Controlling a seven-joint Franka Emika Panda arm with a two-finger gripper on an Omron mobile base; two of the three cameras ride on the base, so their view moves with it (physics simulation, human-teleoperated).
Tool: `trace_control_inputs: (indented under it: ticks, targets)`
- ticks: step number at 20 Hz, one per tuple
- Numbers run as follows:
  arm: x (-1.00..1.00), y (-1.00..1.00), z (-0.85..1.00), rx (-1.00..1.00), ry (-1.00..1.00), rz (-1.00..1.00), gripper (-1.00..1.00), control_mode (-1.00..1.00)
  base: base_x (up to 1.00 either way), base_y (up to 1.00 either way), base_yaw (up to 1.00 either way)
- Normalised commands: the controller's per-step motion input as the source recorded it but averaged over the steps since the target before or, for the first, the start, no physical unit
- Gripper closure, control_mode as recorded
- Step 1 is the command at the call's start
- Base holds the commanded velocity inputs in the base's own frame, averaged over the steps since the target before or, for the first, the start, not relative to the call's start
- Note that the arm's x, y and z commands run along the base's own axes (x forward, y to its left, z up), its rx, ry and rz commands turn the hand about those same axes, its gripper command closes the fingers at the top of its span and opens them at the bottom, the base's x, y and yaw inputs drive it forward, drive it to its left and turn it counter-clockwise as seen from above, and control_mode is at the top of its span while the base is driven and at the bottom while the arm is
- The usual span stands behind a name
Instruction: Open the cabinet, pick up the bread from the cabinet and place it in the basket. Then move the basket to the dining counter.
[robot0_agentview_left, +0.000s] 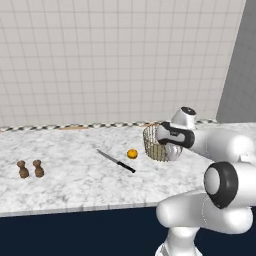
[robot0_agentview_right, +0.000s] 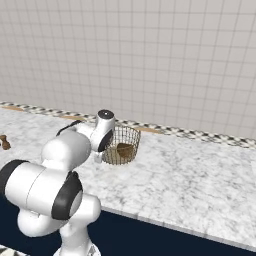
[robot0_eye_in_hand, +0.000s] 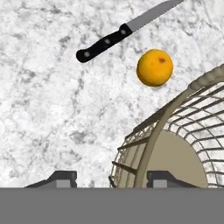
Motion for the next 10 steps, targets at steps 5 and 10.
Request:
trace_control_inputs:
  ticks: [5,10]
  targets:
    - [-0.25,0.02,0.57,-0.04,-0.01,0.02,-1.00,-1.00,0.00,0.00,0.00]
    - [-0.73,0.01,0.63,0.01,-0.02,-0.12,-1.00,-1.00,0.00,0.00,0.00]
